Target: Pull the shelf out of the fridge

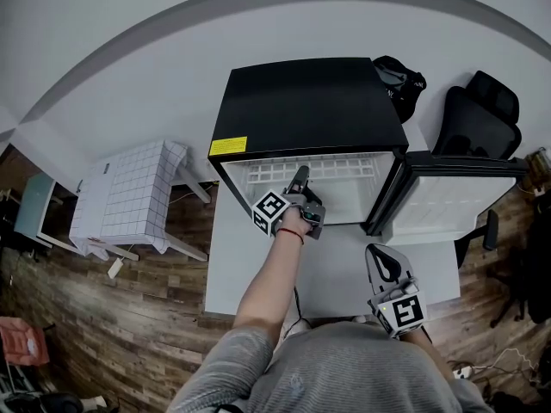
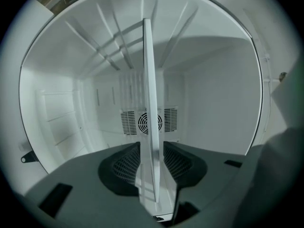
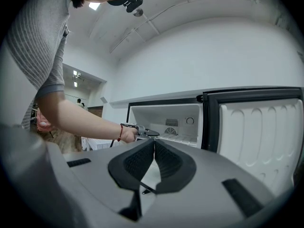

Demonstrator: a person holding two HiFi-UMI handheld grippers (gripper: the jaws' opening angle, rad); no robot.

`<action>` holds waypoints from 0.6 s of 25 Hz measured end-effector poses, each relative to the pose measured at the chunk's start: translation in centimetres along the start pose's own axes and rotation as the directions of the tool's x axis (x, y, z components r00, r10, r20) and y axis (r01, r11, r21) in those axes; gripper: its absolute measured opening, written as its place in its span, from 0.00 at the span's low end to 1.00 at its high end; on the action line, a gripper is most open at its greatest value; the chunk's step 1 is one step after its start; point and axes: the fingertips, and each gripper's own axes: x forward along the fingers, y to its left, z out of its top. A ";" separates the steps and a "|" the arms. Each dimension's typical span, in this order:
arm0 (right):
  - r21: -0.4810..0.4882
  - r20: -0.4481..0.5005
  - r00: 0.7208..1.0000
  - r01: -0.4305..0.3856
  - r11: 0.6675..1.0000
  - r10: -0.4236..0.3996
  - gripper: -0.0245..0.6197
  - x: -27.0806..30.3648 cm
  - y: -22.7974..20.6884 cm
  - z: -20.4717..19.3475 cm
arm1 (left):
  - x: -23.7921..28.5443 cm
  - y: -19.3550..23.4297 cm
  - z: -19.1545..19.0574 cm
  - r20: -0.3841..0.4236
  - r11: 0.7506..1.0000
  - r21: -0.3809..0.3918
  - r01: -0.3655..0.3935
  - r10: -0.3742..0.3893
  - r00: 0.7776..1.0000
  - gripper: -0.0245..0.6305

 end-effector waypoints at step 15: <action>-0.001 -0.010 1.000 0.023 1.000 -0.023 0.06 -0.3 -0.9 -0.4 | 1.7 1.0 1.1 0.048 0.999 -0.030 -0.024 0.025 0.999 0.24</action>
